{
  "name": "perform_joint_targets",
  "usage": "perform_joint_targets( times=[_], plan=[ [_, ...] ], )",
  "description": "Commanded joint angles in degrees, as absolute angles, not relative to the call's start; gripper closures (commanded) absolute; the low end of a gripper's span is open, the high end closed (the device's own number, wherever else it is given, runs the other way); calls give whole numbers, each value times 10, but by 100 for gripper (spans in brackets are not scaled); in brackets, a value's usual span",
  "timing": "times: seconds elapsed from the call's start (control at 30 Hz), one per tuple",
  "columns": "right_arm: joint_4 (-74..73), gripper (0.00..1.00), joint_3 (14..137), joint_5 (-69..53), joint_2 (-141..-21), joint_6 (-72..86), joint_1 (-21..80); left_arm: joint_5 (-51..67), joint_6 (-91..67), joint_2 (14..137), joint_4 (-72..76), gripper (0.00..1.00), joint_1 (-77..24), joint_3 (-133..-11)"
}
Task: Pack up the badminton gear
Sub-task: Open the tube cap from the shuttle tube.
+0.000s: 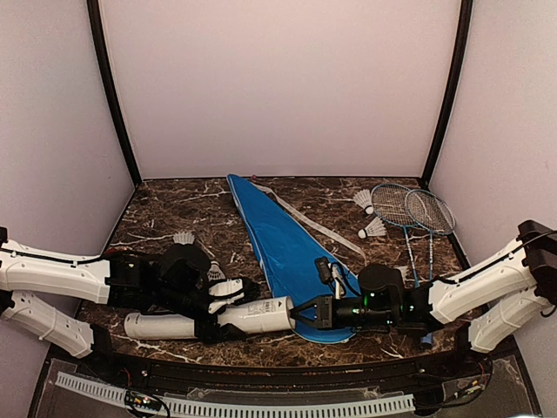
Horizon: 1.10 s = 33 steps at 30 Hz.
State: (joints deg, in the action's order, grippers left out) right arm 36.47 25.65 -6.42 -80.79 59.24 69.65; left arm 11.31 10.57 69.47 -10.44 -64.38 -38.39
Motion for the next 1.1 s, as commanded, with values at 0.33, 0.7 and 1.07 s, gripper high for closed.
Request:
perform_joint_targets(
  times=[0.33, 0.7, 1.07],
  plan=[
    [355, 100, 254, -47, -800, 595, 680, 109, 115, 694, -79, 27, -642, -382],
    [340, 100, 234, -39, -778, 598, 675, 87, 117, 698, -84, 27, -642, -383],
    [324, 100, 226, -28, -766, 595, 674, 80, 120, 702, -90, 28, -642, -385]
  ],
)
